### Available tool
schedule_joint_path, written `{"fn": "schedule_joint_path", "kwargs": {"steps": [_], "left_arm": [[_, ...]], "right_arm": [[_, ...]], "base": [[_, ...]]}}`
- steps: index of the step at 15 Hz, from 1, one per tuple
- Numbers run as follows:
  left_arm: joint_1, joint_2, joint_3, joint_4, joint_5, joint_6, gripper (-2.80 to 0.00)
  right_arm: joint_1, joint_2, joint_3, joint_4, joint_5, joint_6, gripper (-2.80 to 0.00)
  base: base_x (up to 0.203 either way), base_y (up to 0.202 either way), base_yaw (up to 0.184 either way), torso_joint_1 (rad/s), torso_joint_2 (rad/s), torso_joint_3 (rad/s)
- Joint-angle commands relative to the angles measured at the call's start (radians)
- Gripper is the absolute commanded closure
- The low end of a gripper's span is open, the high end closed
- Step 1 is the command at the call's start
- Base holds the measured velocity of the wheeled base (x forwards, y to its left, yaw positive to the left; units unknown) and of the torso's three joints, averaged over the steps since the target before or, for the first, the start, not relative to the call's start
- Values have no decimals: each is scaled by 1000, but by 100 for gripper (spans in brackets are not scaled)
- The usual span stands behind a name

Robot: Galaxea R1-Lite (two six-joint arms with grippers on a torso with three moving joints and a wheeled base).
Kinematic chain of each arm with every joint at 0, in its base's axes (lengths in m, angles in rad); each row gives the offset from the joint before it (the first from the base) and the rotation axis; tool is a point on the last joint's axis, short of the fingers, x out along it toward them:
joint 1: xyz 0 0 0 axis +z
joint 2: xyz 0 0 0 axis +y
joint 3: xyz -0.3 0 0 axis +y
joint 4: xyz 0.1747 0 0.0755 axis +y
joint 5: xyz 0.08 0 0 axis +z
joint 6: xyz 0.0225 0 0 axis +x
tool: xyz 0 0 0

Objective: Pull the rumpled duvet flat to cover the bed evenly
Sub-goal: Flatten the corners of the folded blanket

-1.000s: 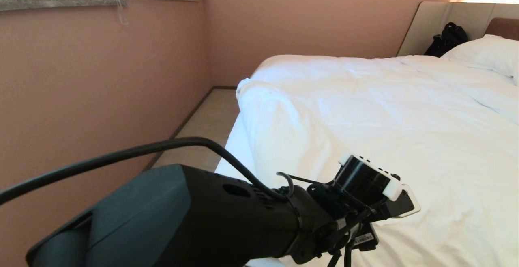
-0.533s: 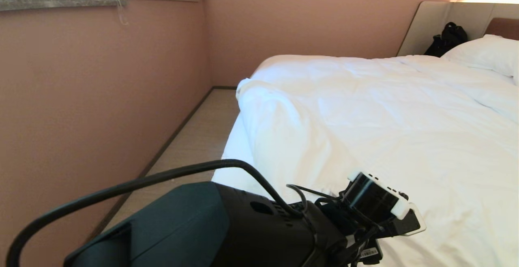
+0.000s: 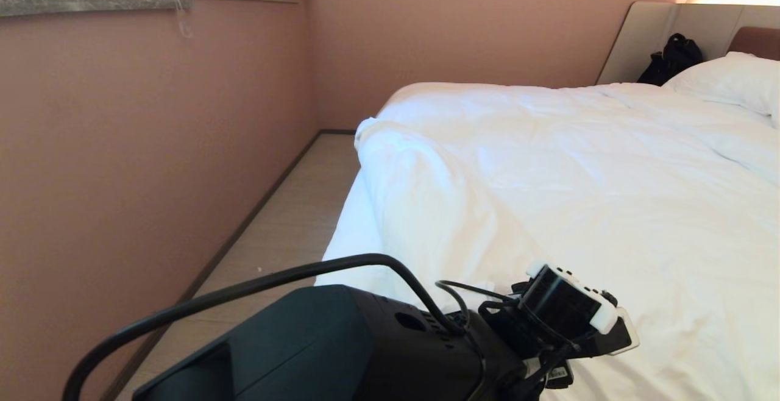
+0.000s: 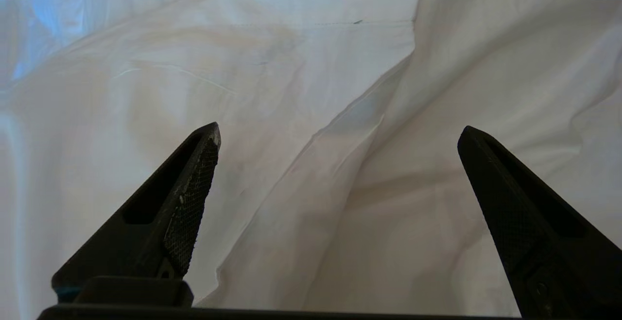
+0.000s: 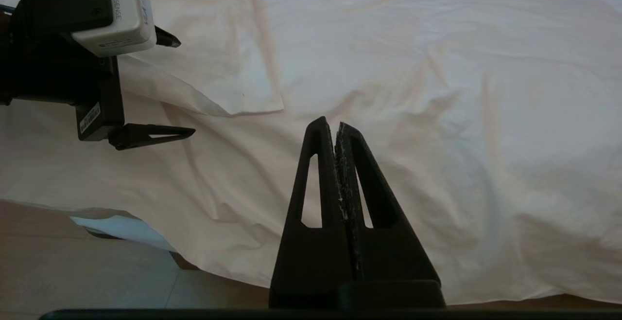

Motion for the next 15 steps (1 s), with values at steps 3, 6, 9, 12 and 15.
{"fn": "schedule_joint_path", "kwargs": {"steps": [3, 6, 9, 12, 15], "left_arm": [[14, 27, -15, -2, 52, 17, -280], [24, 29, -11, -2, 57, 19, -280], [37, 33, -22, -4, 64, 21, -280], [66, 38, -49, -5, 68, 20, -280], [88, 39, -55, -5, 80, 24, -280]], "right_arm": [[1, 1, 0, 0, 0, 0, 0], [0, 0, 0, 0, 0, 0, 0], [1, 0, 0, 0, 0, 0, 0], [-1, 0, 0, 0, 0, 1, 0], [1, 0, 0, 0, 0, 0, 0]], "base": [[0, 0, 0, 0, 0, 0], [0, 0, 0, 0, 0, 0], [0, 0, 0, 0, 0, 0], [0, 0, 0, 0, 0, 0], [0, 0, 0, 0, 0, 0]]}}
